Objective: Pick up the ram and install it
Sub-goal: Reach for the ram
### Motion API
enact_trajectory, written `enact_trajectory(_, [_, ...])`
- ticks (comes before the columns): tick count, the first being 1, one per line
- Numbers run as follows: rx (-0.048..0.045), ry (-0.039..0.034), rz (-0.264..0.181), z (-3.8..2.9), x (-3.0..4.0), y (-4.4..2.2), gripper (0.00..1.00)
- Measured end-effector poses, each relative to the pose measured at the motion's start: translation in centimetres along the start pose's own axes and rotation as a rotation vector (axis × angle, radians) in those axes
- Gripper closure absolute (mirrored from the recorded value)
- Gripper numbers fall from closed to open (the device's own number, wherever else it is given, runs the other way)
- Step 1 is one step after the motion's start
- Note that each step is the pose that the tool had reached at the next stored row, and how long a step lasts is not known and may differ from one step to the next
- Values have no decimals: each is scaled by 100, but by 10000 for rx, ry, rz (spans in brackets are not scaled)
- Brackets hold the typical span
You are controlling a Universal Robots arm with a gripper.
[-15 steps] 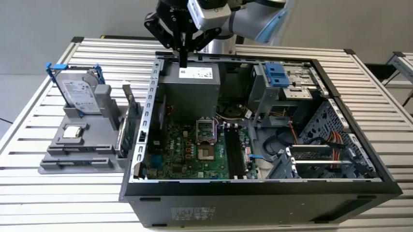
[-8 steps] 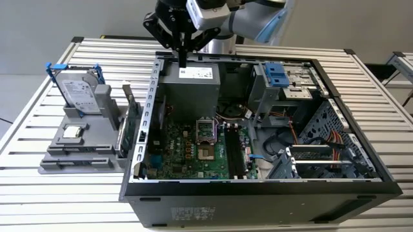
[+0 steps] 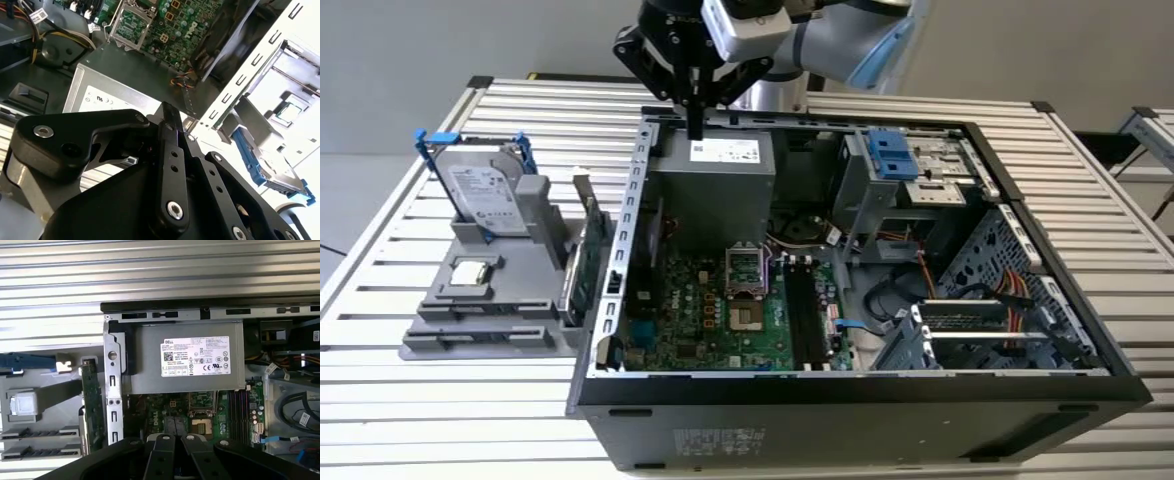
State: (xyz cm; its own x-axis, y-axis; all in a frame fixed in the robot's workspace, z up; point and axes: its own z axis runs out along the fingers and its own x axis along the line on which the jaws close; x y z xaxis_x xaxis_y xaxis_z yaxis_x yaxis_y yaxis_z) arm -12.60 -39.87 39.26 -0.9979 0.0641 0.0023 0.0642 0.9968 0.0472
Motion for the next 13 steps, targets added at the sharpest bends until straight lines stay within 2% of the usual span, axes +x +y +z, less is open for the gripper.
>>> enact_trajectory(7, [0, 0, 1, 1, 13, -1, 100])
enact_trajectory(13, [0, 0, 0, 1, 53, -4, 100])
